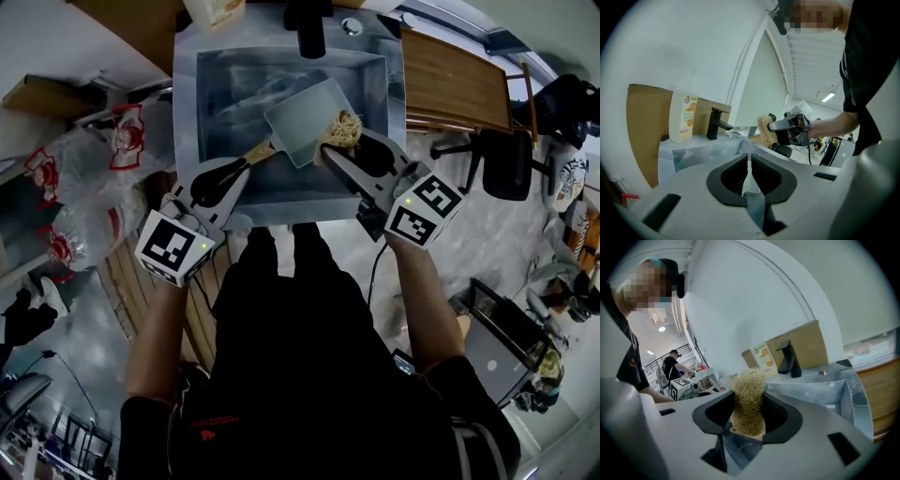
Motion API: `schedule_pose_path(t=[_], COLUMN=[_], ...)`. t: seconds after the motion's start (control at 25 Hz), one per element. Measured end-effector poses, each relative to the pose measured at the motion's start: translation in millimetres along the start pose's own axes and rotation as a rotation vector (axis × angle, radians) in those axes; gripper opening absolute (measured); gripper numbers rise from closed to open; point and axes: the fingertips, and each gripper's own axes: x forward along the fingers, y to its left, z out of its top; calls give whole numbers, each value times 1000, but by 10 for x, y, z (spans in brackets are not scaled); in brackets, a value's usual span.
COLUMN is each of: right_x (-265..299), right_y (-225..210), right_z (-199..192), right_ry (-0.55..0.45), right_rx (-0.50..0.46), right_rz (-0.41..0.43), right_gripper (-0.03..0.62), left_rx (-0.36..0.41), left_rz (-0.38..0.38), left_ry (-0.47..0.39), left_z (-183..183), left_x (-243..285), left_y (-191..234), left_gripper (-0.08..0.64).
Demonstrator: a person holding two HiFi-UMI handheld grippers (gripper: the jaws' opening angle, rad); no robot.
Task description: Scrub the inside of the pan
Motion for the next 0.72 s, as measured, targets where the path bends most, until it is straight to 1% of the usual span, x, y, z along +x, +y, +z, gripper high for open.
schedule_pose_path(t=[0.2, 0.36, 0.48, 0.56, 0.72], right_x=[192, 284, 340, 368, 432], right_y=[-260, -450, -575, -643, -760], right_z=[-61, -96, -112, -128, -212], right_ry=[60, 97, 112, 126, 151], right_rx=[2, -3, 2, -4, 4], right_rz=[42, 57, 67, 74, 70], right_gripper=[183, 183, 183, 183, 183], left_rx=[39, 50, 68, 93, 132], left_rz=[23, 40, 40, 34, 24], left_ry=[77, 139, 193, 254, 415], left_z=[-256, -448, -593, -733, -1133], left_x=[250, 437, 571, 663, 764], left_y=[130, 173, 196, 205, 210], left_gripper=[21, 23, 51, 81, 138])
